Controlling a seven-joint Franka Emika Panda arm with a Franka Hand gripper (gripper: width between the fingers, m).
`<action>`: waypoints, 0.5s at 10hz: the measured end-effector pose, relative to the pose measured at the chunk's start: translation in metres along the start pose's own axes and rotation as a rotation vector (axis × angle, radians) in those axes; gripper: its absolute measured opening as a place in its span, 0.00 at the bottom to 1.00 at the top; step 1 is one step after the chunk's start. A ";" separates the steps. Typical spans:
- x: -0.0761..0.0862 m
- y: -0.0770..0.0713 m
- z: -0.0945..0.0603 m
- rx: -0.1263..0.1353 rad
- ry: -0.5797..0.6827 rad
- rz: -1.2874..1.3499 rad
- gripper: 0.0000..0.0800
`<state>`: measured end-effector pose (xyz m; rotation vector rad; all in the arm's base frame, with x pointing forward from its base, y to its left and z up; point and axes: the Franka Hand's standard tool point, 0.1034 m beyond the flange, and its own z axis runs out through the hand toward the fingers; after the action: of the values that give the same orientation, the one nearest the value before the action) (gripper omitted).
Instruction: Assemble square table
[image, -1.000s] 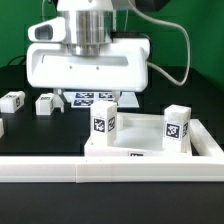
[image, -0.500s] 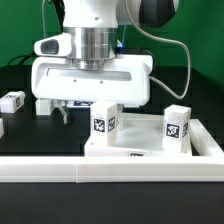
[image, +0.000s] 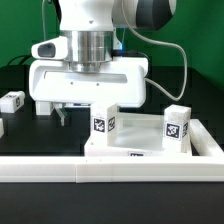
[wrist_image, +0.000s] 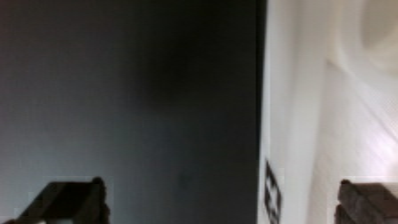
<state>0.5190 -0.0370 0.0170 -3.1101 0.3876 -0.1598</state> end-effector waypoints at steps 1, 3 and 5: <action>-0.004 -0.004 0.003 0.004 -0.002 -0.004 0.81; -0.005 -0.002 0.007 -0.004 0.011 -0.012 0.81; -0.004 -0.007 0.010 -0.014 0.034 -0.047 0.81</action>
Offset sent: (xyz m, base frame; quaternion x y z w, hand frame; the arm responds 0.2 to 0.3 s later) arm 0.0000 0.0128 -0.0113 -0.0082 0.0412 -0.0636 0.9971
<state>0.5179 -0.0293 0.0066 -3.1358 0.3175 -0.2120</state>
